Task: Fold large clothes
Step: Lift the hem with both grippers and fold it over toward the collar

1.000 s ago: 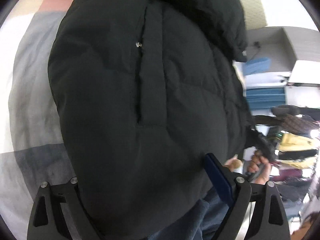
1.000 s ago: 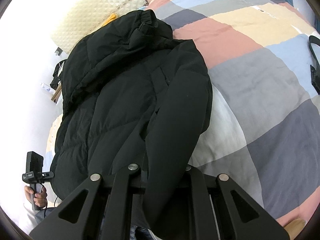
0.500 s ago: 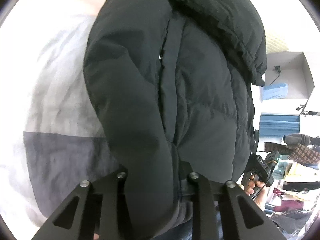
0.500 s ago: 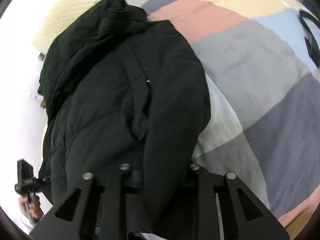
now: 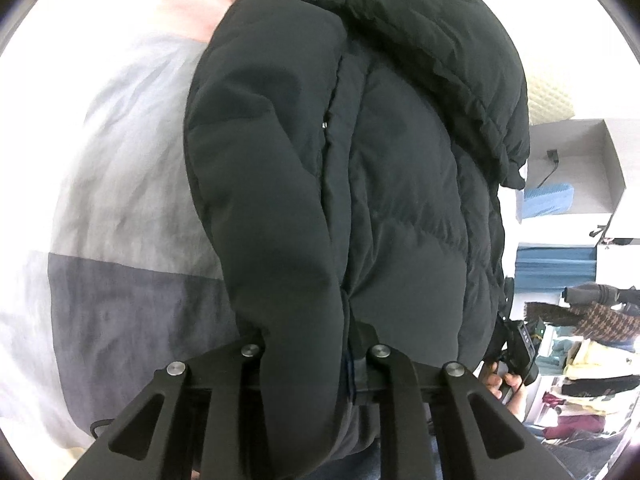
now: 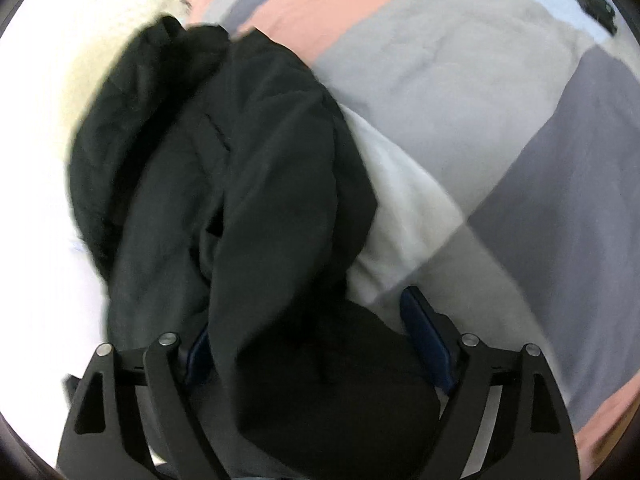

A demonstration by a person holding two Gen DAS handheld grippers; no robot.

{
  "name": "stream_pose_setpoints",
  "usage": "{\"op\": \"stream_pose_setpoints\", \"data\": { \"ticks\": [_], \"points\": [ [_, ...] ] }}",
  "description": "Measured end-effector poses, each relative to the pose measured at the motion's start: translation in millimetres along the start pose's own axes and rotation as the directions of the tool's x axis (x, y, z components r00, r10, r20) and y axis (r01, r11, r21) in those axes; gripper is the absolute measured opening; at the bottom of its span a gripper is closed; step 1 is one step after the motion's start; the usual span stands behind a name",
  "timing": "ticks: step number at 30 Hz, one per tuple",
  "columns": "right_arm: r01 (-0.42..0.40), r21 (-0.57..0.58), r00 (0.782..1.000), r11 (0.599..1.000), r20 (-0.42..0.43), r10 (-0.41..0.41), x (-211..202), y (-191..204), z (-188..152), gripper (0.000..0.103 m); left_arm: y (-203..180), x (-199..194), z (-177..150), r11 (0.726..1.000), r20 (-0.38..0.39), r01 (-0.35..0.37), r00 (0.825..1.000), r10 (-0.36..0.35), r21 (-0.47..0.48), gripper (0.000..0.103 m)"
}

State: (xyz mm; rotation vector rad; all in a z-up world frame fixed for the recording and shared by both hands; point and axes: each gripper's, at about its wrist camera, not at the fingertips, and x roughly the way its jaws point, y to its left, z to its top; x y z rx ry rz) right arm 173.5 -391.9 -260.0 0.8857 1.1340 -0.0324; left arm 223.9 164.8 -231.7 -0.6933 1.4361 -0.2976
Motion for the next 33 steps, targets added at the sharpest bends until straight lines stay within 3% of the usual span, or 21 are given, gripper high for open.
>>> {"op": "stream_pose_setpoints", "data": {
  "ticks": [1, 2, 4, 9, 11, 13, 16, 26, 30, 33],
  "points": [
    [-0.047, -0.01, 0.999, 0.999, 0.001, 0.047, -2.2, 3.1, -0.3, 0.061, -0.4, -1.3, 0.1, 1.0, 0.004, 0.006, 1.0, -0.005, -0.012, 0.018],
    [-0.068, -0.029, 0.998, 0.997, 0.003, 0.068, -4.9, 7.6, -0.6, 0.057, 0.7, -3.9, 0.2, 1.0, 0.008, 0.012, 1.0, -0.012, -0.022, 0.017],
    [-0.078, -0.087, 0.997, 0.993, 0.021, 0.08, -10.0, 18.9, -2.2, 0.039, -1.9, -9.1, -0.8, 0.999, 0.023, 0.02, 1.0, -0.019, -0.035, 0.015],
    [-0.154, -0.172, 0.983, 0.973, 0.07, 0.168, -33.1, 38.2, -7.6, 0.025, -10.8, -30.5, -7.6, 0.997, 0.071, 0.065, 0.995, -0.063, -0.038, 0.01],
    [-0.23, -0.2, 0.963, 0.953, 0.098, 0.253, -50.1, 46.1, -12.7, 0.024, -13.6, -42.2, -9.7, 0.995, 0.078, 0.099, 0.992, -0.097, -0.032, 0.008],
    [-0.357, -0.182, 0.916, 0.916, 0.126, 0.381, -68.8, 49.8, -13.0, 0.023, -18.2, -60.2, -12.0, 0.991, 0.103, 0.131, 0.986, -0.128, -0.021, 0.007],
    [-0.446, -0.168, 0.87, 0.879, 0.151, 0.47, -85.9, 55.2, -15.5, 0.022, -25.3, -85.5, -16.5, 0.989, 0.14, 0.148, 0.979, -0.146, -0.006, 0.006],
    [-0.55, -0.198, 0.785, 0.812, 0.209, 0.583, -131.7, 58.7, -41.9, 0.021, -18.1, -143.8, -44.7, 0.977, 0.185, 0.212, 0.961, -0.206, -0.015, 0.004],
    [-0.622, -0.197, 0.721, 0.758, 0.233, 0.652, -149.9, 56.6, -53.5, 0.021, -8.9, -169.1, -60.8, 0.971, 0.196, 0.238, 0.954, -0.229, -0.023, 0.004],
    [-0.649, -0.206, 0.689, 0.733, 0.25, 0.68, -164.7, 57.2, -65.7, 0.021, -10.0, -185.6, -72.8, 0.971, 0.217, 0.238, 0.95, -0.225, -0.034, 0.004]
  ]
}}
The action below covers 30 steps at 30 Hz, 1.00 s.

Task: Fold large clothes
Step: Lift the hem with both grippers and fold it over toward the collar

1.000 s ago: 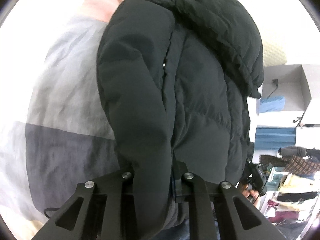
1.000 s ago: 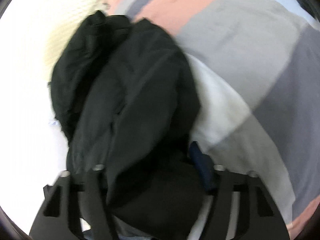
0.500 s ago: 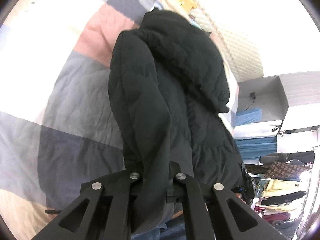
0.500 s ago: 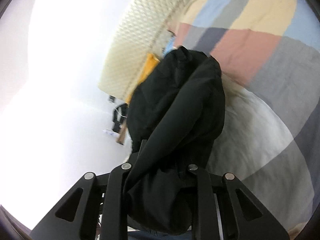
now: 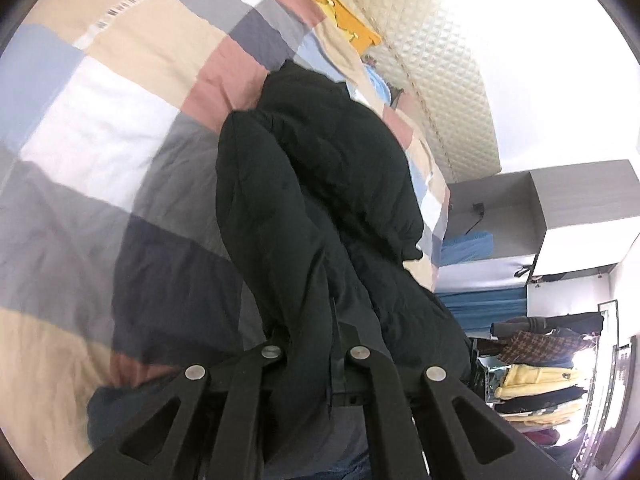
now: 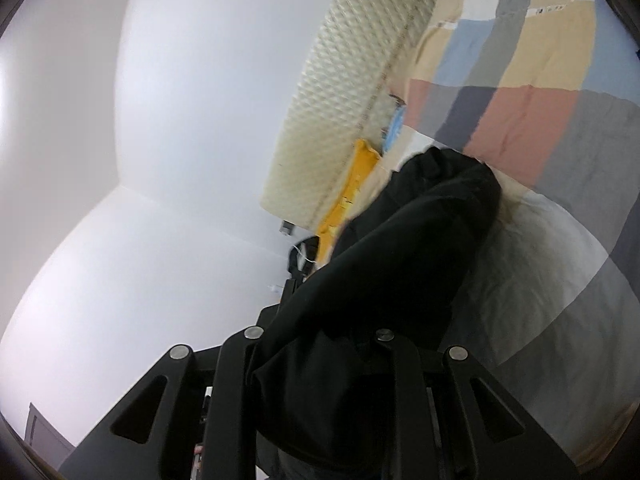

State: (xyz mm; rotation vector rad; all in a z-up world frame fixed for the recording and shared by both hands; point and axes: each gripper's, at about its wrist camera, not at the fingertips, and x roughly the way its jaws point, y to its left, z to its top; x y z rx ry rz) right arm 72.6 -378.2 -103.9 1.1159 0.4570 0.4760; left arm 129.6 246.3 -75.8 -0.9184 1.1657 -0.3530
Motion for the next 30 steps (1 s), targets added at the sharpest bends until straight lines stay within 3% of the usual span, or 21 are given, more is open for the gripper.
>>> {"op": "stream_pose_setpoints", "data": {
  "ticks": [8, 17, 30],
  "points": [
    [-0.044, -0.072, 0.999, 0.996, 0.029, 0.047, -17.5, 43.9, -10.6, 0.021, -8.1, -46.8, -24.8, 0.999, 0.011, -0.043, 0.999, 0.043, 0.017, 0.004],
    [-0.061, -0.114, 0.993, 0.992, 0.093, 0.072, -53.6, 70.5, -13.4, 0.021, -31.2, -77.1, -65.0, 0.999, 0.011, -0.019, 1.0, 0.019, 0.033, 0.004],
    [0.03, -0.07, 0.994, 0.997, 0.103, -0.022, -39.9, 60.3, 14.8, 0.021, -46.0, -68.5, -18.7, 0.999, 0.084, -0.003, 0.996, 0.0, 0.039, 0.004]
  ]
}}
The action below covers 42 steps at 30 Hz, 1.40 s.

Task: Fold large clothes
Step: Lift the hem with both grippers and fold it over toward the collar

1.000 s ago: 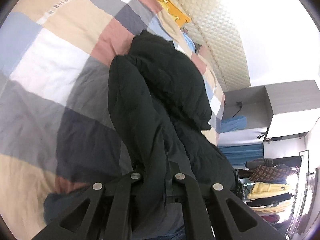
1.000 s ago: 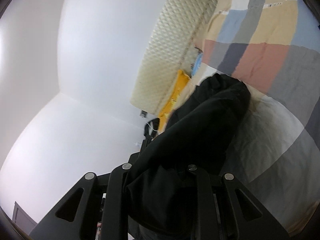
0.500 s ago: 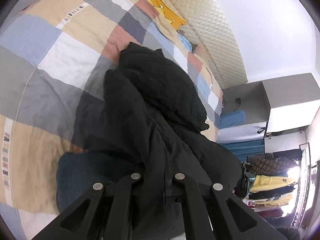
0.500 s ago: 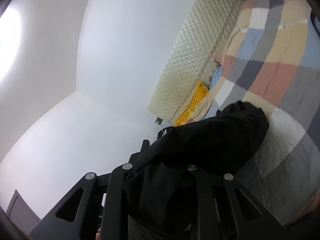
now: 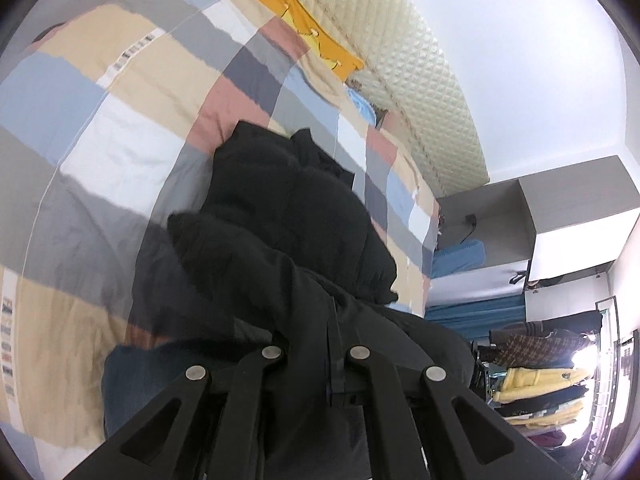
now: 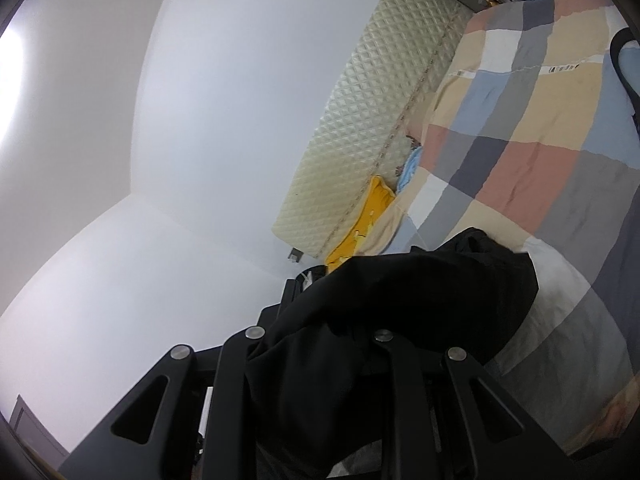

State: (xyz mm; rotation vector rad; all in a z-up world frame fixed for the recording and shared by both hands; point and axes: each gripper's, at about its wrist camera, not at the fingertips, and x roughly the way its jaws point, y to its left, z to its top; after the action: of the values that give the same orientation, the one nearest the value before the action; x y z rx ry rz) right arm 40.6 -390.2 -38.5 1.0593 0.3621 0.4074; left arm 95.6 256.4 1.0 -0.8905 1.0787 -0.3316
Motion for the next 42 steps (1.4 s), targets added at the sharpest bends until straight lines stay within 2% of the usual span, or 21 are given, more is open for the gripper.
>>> {"op": "stream_pose_setpoints", "data": {
  "ticks": [3, 12, 23, 28, 37, 42],
  "points": [
    [0.02, 0.001, 1.0, 1.0, -0.001, -0.02, 9.6, -1.2, 8.6, 0.021, 3.0, 5.0, 12.3, 1.0, 0.018, 0.023, 1.0, -0.022, -0.02, 0.004],
    [0.092, 0.02, 0.995, 0.996, -0.034, -0.092, 43.5, -16.0, 28.2, 0.021, 0.6, 30.7, 49.8, 0.998, 0.043, 0.022, 0.999, -0.02, -0.056, 0.004],
    [0.199, 0.046, 0.978, 0.979, -0.079, -0.195, 104.2, -34.2, 57.5, 0.021, -8.9, 82.1, 119.9, 0.998, 0.07, -0.026, 0.997, 0.031, -0.066, 0.004],
    [0.265, 0.033, 0.959, 0.964, -0.115, -0.259, 143.7, -46.7, 70.5, 0.021, -2.0, 113.3, 148.2, 0.994, 0.089, -0.061, 0.994, 0.069, -0.086, 0.004],
    [0.408, -0.055, 0.895, 0.911, -0.175, -0.411, 207.3, -74.5, 86.2, 0.021, 0.8, 156.3, 176.2, 0.991, 0.142, -0.116, 0.982, 0.125, -0.069, 0.005],
    [0.442, -0.041, 0.876, 0.896, -0.194, -0.441, 228.1, -92.3, 90.1, 0.021, 4.4, 175.7, 192.3, 0.988, 0.137, -0.129, 0.98, 0.141, -0.09, 0.005]
  ]
}}
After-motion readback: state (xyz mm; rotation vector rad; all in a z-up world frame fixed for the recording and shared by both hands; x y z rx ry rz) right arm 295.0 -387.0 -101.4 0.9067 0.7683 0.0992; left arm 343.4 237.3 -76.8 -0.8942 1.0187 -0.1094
